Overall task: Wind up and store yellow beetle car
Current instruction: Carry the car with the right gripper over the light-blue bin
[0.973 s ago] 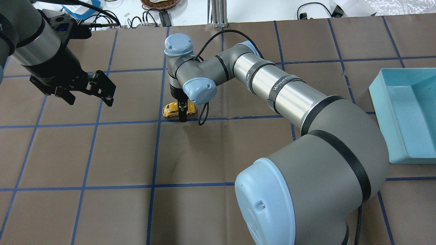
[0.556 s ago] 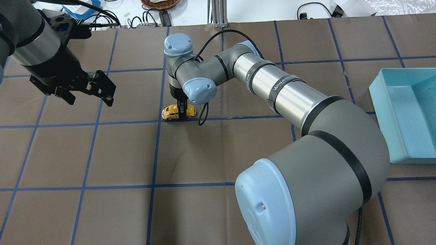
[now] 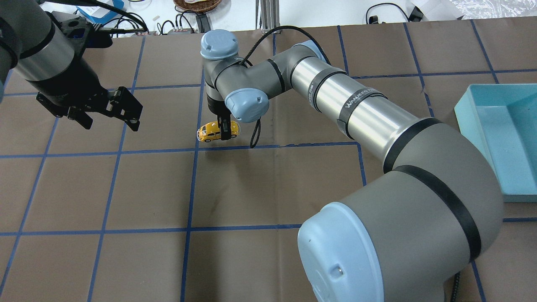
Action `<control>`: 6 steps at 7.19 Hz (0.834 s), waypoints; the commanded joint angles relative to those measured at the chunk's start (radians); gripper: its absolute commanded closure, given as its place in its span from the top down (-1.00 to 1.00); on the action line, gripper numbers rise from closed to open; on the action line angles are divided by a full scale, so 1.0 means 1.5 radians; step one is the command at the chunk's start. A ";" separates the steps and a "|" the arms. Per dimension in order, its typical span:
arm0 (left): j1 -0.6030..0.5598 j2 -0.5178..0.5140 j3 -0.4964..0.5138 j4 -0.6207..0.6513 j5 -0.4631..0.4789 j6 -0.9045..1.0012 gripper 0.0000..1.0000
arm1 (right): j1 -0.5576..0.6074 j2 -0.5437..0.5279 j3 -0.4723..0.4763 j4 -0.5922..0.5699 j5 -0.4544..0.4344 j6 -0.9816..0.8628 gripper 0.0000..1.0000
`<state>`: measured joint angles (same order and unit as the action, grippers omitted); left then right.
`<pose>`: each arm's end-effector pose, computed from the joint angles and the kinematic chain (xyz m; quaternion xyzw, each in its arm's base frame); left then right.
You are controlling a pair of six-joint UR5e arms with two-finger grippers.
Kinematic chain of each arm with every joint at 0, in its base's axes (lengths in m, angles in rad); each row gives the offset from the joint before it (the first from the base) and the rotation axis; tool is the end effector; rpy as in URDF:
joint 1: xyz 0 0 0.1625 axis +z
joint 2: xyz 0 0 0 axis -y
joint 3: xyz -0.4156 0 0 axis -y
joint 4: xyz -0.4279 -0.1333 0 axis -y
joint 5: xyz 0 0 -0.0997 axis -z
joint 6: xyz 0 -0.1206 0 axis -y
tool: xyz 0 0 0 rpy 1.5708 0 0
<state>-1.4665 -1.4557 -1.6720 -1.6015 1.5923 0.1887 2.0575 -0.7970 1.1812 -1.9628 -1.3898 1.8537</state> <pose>-0.0803 -0.4888 0.4591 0.0423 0.9990 0.0099 0.0094 0.5055 -0.6238 0.1815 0.6286 0.7724 0.0817 0.0388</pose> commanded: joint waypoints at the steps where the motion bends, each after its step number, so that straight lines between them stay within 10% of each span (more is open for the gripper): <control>1: 0.000 0.000 0.000 0.000 0.000 0.000 1.00 | -0.024 -0.051 0.013 0.026 -0.035 -0.116 -0.79; 6: -0.002 0.000 0.000 0.002 0.000 -0.002 1.00 | -0.220 -0.266 0.192 0.067 -0.098 -0.631 -0.79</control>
<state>-1.4680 -1.4567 -1.6720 -1.5984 1.5921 0.1858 1.8179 -1.1049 1.3955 -1.8753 -1.5186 1.1021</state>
